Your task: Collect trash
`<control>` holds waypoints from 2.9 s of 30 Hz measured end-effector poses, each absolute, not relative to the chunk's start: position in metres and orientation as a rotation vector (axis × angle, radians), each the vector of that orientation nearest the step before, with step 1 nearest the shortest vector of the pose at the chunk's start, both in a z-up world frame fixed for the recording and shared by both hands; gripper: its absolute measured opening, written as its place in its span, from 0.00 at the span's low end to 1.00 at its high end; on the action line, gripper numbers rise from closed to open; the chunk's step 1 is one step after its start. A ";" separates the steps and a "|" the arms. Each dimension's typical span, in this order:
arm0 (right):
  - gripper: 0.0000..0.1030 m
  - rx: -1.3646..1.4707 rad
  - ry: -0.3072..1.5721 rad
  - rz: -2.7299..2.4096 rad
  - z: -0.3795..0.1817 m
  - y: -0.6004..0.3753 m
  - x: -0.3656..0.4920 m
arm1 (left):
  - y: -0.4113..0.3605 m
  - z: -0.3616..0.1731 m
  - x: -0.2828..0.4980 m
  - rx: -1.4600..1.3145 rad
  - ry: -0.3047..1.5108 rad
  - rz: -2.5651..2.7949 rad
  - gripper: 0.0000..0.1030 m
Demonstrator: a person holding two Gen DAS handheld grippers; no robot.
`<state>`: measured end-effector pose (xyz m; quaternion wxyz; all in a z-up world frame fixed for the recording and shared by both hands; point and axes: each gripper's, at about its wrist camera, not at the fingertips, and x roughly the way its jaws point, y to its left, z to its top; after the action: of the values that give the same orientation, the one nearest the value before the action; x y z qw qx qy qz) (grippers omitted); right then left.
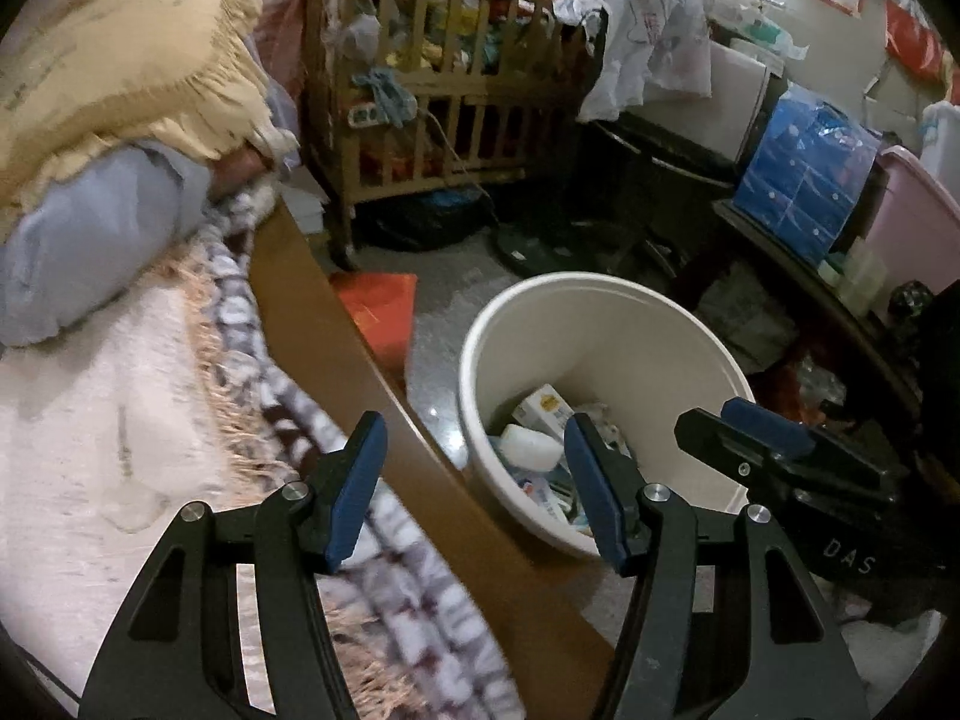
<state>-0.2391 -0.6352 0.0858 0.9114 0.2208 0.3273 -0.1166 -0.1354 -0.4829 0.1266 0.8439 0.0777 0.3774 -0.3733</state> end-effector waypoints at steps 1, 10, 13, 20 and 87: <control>0.54 0.447 0.669 -0.239 0.089 -0.632 -0.240 | -0.478 0.131 -0.138 0.163 0.784 -0.779 0.58; 0.54 0.339 0.602 -0.249 0.122 -0.598 -0.249 | -0.443 0.156 -0.152 0.153 0.699 -0.703 0.58; 0.54 0.311 0.578 -0.255 0.131 -0.587 -0.253 | -0.433 0.163 -0.157 0.142 0.677 -0.694 0.58; 0.54 0.264 0.538 -0.274 0.148 -0.566 -0.260 | -0.417 0.177 -0.167 0.150 0.608 -0.642 0.58; 0.72 0.176 0.489 -0.351 0.175 -0.556 -0.280 | -0.411 0.178 -0.180 0.091 0.581 -0.619 0.58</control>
<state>-0.2799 -0.5564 0.1746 0.9512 0.0866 0.2406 -0.1726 -0.1804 -0.4108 0.1781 0.9103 0.0440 0.2816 -0.3002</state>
